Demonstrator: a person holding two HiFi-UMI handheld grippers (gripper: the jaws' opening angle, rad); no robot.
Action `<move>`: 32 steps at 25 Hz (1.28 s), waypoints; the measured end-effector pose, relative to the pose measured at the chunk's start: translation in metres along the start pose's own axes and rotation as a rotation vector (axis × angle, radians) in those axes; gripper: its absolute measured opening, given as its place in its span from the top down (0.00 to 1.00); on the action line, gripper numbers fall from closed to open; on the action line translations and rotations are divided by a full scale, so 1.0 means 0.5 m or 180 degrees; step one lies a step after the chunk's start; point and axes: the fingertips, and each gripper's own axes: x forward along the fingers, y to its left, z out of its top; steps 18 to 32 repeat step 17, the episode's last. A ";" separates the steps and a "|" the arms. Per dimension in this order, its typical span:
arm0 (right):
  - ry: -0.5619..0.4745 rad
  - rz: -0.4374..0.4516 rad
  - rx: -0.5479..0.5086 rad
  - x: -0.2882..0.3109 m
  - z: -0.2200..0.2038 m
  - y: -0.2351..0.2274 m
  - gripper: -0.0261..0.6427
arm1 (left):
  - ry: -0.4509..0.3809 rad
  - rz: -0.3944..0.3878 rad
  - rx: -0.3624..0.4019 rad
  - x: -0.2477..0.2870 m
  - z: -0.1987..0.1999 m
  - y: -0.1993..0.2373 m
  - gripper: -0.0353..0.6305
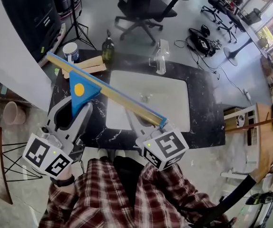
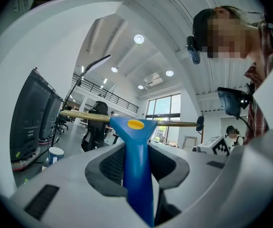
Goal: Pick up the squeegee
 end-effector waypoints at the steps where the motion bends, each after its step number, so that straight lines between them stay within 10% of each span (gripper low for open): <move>1: 0.0001 -0.0002 0.0001 -0.001 0.000 0.002 0.94 | 0.0005 -0.0011 -0.0007 0.000 -0.001 -0.002 0.75; 32: 0.0063 -0.0112 -0.0041 -0.012 -0.012 -0.011 0.94 | -0.0055 -0.0056 -0.0134 0.008 -0.018 -0.002 0.75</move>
